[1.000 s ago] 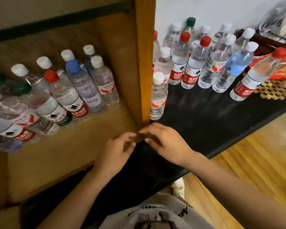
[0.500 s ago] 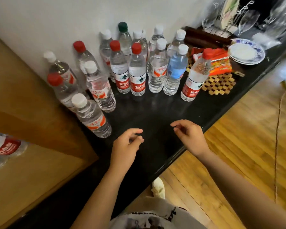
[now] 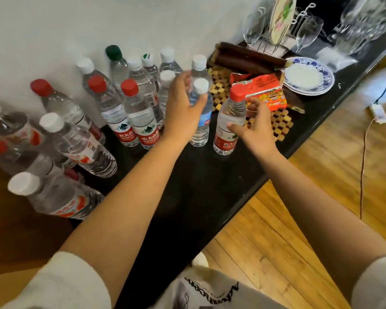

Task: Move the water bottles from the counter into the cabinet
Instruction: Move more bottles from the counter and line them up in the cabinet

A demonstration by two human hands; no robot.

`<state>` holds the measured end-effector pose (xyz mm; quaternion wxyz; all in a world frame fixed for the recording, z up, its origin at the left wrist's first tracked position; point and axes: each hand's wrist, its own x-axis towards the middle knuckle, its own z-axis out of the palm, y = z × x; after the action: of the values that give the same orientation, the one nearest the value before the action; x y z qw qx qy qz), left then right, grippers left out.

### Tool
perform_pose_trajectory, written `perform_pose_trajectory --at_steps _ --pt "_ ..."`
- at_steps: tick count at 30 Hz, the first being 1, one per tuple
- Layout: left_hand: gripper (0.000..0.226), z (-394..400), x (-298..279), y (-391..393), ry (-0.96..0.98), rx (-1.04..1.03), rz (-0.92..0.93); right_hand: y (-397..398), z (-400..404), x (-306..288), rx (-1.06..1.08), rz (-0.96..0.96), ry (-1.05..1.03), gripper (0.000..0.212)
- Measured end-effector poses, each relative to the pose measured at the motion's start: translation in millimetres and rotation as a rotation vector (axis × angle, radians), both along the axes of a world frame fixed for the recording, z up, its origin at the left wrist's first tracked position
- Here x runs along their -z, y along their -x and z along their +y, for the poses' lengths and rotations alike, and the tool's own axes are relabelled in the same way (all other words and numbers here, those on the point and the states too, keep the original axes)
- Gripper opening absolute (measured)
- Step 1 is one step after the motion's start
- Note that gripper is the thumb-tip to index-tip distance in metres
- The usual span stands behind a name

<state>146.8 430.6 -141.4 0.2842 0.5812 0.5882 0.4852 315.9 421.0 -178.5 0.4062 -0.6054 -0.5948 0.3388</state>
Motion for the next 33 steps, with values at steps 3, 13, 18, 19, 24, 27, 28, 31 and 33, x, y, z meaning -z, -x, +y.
perform_pose_trajectory --at_steps 3,13,18,19,24,27,28,31,33 --pt "0.050 25.9 -0.8 -10.1 0.044 0.017 0.028 1.8 19.1 -2.8 -0.117 0.053 0.040 0.073" --pt "0.036 28.8 15.3 -2.5 0.005 0.175 0.290 -2.4 28.9 11.0 -0.330 -0.003 0.001 0.050" --pt "0.034 4.9 12.2 7.5 0.040 0.206 0.317 1.0 18.7 12.5 -0.332 -0.067 -0.032 0.057" --pt "0.033 -3.6 11.8 10.0 0.048 0.213 0.306 0.5 14.2 13.0 -0.337 -0.073 -0.029 0.056" --pt "0.032 -58.8 13.6 27.6 0.109 0.274 0.269 0.5 -28.4 17.7 -0.357 -0.144 -0.035 0.054" --pt "0.037 -97.5 15.4 38.3 0.132 0.303 0.244 5.2 -61.5 18.5 -0.389 -0.164 -0.034 0.058" --pt "0.041 -110.6 15.4 40.8 0.139 0.303 0.236 7.8 -72.0 18.6 -0.404 -0.166 -0.035 0.059" --pt "0.056 -147.1 14.4 46.4 0.141 0.289 0.221 17.4 -101.4 19.4 -0.462 -0.181 -0.042 0.059" --pt "0.051 -168.2 15.1 49.8 0.147 0.255 0.197 24.0 -119.0 21.3 -0.491 -0.193 -0.063 0.057"
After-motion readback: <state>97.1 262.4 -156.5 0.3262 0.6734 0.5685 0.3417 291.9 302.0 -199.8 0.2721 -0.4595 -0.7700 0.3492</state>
